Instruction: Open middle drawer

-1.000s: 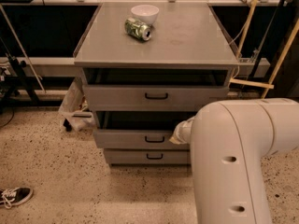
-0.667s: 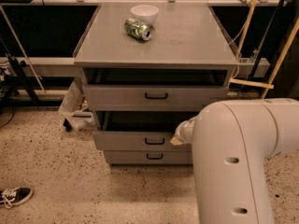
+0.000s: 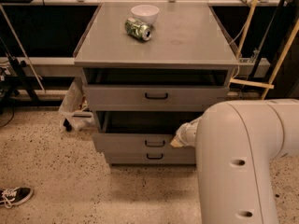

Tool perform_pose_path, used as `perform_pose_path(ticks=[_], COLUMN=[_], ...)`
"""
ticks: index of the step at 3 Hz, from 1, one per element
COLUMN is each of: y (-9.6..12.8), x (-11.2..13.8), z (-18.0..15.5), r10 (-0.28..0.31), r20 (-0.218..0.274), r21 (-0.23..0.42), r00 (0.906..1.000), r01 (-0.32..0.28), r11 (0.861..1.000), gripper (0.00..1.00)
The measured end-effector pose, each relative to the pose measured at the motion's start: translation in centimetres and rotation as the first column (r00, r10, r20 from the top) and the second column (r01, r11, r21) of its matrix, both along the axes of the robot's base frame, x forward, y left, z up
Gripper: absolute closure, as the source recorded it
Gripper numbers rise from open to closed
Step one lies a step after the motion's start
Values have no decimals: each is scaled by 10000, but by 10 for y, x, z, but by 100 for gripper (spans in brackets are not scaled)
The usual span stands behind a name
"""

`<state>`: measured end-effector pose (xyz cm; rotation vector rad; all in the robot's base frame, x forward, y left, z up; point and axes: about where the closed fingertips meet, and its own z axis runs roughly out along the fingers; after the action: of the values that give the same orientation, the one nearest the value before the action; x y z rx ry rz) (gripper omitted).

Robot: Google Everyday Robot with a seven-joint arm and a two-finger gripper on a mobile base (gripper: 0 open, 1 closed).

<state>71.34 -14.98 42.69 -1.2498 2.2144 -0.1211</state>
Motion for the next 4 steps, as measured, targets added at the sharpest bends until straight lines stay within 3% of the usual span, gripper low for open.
perform_pose_path(ticks=[4], y=[-2], x=[-13], z=[-2], r10=[97], r20=[-115], r21=[48], r00=[9999], r01=[-96], r11=[9999], gripper=[100])
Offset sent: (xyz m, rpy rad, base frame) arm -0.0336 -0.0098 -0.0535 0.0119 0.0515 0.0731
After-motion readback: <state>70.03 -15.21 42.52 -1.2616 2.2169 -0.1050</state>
